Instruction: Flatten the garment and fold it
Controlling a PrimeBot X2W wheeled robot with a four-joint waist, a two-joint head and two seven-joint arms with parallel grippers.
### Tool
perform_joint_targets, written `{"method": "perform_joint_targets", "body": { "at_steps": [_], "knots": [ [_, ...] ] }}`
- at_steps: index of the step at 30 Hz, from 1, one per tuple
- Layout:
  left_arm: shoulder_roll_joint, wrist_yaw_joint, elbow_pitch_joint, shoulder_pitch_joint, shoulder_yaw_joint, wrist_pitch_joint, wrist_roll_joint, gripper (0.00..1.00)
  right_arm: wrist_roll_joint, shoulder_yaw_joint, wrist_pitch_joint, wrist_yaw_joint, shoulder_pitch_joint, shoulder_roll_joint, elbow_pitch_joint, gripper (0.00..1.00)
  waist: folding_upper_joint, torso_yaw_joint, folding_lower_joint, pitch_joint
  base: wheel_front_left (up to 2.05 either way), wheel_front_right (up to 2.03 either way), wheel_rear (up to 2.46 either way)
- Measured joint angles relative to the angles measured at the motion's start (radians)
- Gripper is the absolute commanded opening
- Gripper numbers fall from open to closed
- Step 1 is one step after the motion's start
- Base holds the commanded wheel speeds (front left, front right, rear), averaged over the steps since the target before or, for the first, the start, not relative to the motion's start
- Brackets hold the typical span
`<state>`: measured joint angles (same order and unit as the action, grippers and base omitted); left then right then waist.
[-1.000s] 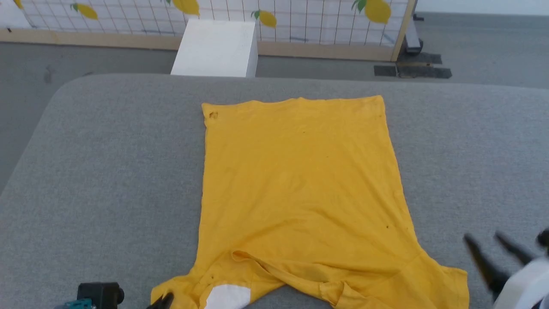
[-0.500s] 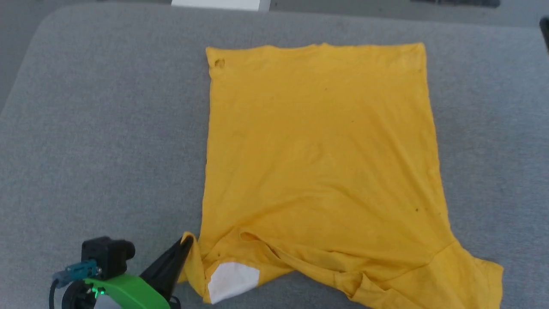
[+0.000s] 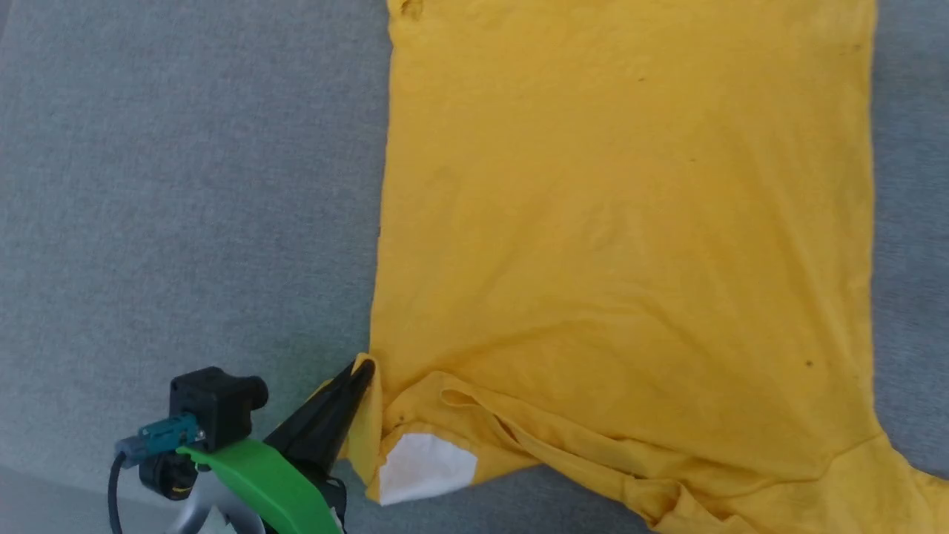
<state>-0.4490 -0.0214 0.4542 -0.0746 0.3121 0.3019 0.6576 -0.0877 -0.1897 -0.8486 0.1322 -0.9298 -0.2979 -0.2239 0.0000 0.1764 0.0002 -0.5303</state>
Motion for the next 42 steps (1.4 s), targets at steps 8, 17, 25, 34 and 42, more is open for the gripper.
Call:
{"method": "perform_joint_targets", "body": {
  "at_steps": [8, 17, 25, 34, 42],
  "knots": [
    [0.016, 0.021, -0.025, 0.031, 0.027, -0.019, -0.005, 0.0, 0.03, -0.035, -0.044, 0.0, -0.006, 0.009, -0.043, 1.0, 0.0, 0.069, 0.0, -0.068, 0.0, 0.0, 0.0],
    [0.032, 0.027, -0.055, 0.058, 0.037, -0.03, -0.006, 0.0, 0.071, -0.08, -0.059, 0.0, -0.005, 0.019, -0.043, 0.0, 0.0, 0.123, -0.0001, -0.111, 0.0, 0.0, 0.0],
    [0.028, 0.022, -0.064, 0.061, 0.023, -0.04, -0.008, 0.0, 0.04, -0.099, 0.025, 0.0, 0.028, 0.02, -0.042, 0.0, 0.0, 0.097, 0.0, -0.072, 0.0, 0.0, 0.0],
    [0.011, -0.026, -0.064, 0.016, -0.023, -0.068, -0.012, 0.0, -0.073, -0.225, 0.087, 0.0, 0.345, -0.027, 0.099, 0.0, 0.0, 0.02, -0.0001, 0.073, 0.0, 0.0, 0.0],
    [0.0, -0.076, -0.084, -0.074, -0.062, -0.103, -0.031, 0.0, -0.13, -0.377, 0.119, 0.0, 0.799, 0.143, 0.307, 0.0, 0.0, -0.063, -0.0002, 0.19, 0.0, 0.0, 0.0]
  ]
}}
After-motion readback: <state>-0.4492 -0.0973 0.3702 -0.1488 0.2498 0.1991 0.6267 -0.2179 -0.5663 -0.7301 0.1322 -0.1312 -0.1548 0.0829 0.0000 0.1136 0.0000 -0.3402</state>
